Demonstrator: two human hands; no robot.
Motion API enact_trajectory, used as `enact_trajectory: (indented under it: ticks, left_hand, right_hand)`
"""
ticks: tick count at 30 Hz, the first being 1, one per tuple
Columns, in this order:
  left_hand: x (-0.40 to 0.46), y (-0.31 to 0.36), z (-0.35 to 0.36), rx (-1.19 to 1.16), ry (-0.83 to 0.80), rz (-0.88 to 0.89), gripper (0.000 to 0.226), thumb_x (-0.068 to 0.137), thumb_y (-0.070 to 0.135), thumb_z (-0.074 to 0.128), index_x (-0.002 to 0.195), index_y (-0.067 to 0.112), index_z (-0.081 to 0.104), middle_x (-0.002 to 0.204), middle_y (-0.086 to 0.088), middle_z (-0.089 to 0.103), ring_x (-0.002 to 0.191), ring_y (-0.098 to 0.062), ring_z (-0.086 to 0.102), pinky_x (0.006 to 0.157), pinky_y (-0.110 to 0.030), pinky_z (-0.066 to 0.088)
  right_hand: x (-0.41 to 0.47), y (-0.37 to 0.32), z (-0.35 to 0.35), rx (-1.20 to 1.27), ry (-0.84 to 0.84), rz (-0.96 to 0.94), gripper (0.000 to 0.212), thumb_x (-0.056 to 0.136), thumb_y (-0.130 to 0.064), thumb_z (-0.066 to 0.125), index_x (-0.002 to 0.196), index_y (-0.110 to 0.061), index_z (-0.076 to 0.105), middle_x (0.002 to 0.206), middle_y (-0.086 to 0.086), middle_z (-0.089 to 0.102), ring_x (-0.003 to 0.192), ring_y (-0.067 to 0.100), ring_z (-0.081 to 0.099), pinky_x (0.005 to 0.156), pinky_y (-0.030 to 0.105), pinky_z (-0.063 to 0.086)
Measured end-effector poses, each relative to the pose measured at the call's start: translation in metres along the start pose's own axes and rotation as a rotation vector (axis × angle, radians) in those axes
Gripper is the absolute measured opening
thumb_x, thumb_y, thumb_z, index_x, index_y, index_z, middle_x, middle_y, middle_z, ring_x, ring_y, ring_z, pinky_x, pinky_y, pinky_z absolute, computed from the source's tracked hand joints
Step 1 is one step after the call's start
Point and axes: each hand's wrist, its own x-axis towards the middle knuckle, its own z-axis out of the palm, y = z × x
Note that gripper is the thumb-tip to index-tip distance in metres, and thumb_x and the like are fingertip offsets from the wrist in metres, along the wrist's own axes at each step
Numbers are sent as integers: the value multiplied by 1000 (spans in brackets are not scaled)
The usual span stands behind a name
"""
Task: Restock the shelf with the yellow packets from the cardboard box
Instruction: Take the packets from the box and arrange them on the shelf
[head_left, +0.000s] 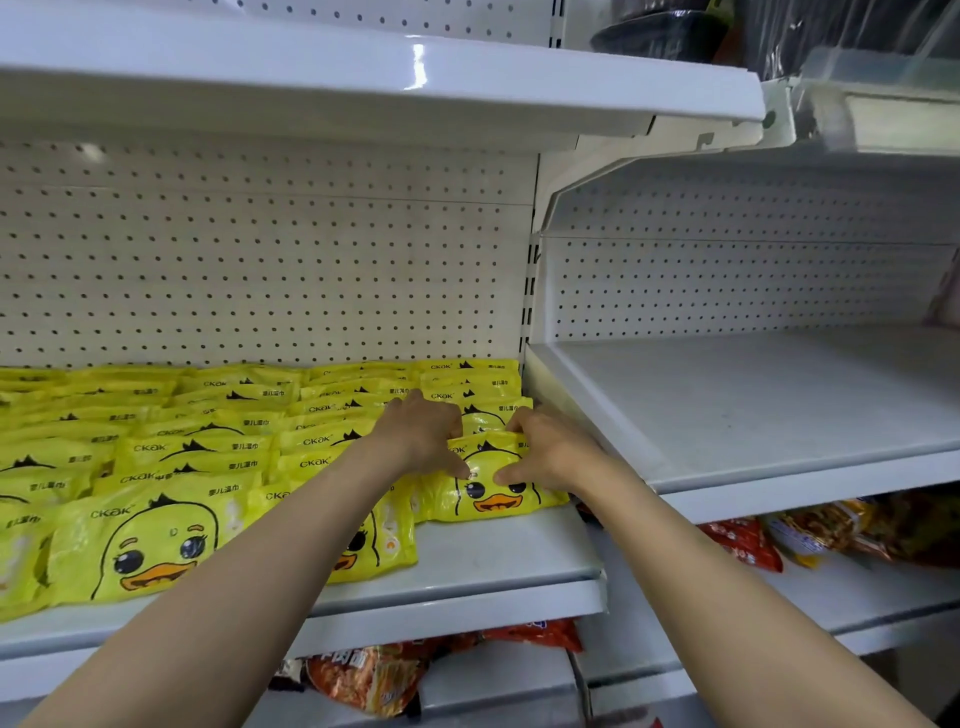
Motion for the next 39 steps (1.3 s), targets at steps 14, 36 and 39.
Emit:
enact_trajectory:
  ticks: [14,36,39]
  left_hand:
    - [1,11,21,213,66,41,81,67,68,73,130,22,50,125,-2,57,125,-27,37,102,-40,33]
    - [-221,-244,-67,-41,473,136,71,78,43,77,140,31,44,139,-1,48,131,-23,42,107,-40,38]
    - [-266,-305,-65,-41,490,94,64,84,52,66,140,31,44,142,0,45,134,-22,39,109,-39,36]
  right_hand:
    - [1,-7,1,-159,-14,1,90,64,-60,82,137,-20,47,135,6,45,129,25,43,99,37,45]
    - [-86,-276,4,-35,362,-378,52,92,-49,60,138,-29,48,145,0,46,135,24,38,108,37,34]
    - [-104,-345,29,-1,387,-412,51,93,-47,59,140,-29,47,149,1,42,139,24,33,109,36,31]
